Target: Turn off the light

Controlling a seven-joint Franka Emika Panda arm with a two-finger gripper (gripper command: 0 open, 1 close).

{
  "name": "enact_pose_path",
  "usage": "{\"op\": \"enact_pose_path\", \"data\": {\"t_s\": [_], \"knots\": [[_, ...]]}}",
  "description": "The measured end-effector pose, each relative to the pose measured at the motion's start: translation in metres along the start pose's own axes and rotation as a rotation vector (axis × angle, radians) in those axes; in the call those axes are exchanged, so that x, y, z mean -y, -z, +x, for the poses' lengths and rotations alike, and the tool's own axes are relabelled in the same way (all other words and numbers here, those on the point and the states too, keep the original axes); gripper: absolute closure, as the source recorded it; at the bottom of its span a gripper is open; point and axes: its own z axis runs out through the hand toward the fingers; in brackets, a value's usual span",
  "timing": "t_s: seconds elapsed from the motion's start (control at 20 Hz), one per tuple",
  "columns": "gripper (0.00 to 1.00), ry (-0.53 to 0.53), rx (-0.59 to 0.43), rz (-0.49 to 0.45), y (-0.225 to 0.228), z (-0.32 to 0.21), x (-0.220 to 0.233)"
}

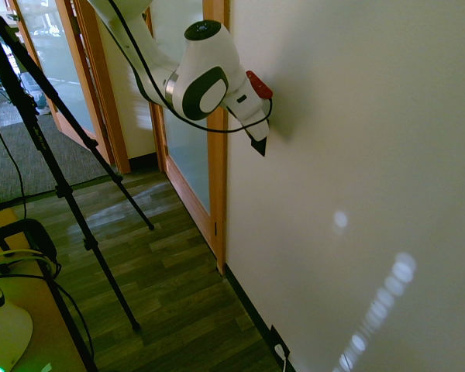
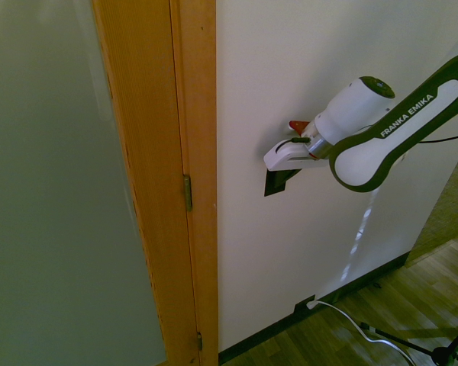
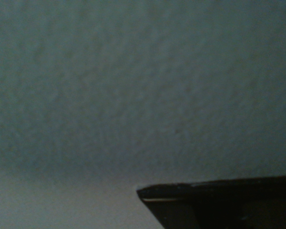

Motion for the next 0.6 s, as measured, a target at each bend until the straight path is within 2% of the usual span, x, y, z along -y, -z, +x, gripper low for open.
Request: {"op": "enact_pose_path", "data": {"t_s": [0.05,0.15,0.6], "knots": [[0.0,0.011,0.002,0.003,0.0,0.0,0.0],[0.0,0.08,-0.003,0.022,0.001,-0.001,-0.003],[0.0,0.11,0.008,0.032,0.003,-0.013,-0.005]]}}
